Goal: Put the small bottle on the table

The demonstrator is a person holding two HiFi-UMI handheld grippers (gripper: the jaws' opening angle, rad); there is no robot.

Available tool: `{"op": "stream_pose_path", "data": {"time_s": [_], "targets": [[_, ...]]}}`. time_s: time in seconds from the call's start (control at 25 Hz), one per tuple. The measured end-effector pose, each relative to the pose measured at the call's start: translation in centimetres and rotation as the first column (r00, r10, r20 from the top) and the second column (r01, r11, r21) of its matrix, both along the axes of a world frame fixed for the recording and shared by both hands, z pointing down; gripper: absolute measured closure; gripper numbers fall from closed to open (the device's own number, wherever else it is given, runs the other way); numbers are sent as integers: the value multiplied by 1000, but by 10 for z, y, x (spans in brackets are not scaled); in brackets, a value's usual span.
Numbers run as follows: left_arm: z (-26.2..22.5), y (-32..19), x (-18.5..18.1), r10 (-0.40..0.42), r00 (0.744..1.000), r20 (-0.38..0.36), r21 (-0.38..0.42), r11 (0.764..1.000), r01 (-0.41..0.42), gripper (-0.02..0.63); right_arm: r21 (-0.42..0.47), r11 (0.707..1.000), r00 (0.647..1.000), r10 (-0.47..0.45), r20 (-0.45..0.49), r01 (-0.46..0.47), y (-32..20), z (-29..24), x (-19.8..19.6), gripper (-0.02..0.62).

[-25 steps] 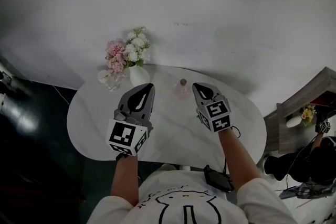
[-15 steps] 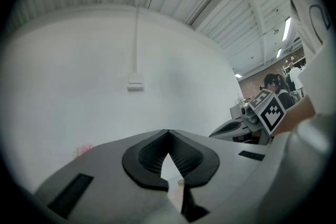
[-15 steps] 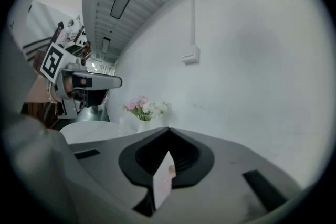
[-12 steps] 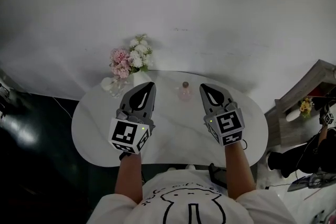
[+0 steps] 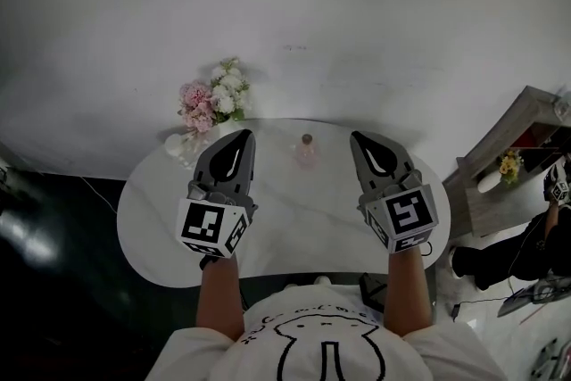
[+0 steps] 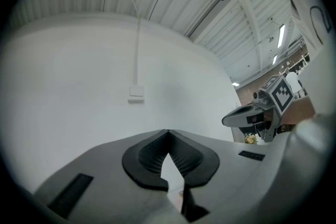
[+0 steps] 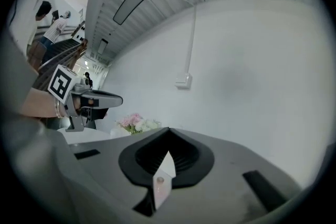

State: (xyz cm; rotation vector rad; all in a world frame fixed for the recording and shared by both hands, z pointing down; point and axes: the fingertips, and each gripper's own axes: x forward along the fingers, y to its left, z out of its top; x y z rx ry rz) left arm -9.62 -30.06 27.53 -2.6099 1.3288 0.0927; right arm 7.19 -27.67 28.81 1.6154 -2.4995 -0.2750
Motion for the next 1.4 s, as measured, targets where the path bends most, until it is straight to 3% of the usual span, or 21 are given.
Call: {"op": "stream_pose_path", "data": {"time_s": [0.28,0.56,1.4], "targets": [[-21,7,-2,-20,998,54,83,996,15,603,79,996,998,43,47,-46,13,-21,10,603],[-27,2,-4,-18,998,53,105,994,13,603,114,990,996,72,53,-77,13,-38,16,603],[-37,-10,-9,-45,995,89,138,990,33,603,118,989,995,94,-17,-91,3,-44,22,603]]}}
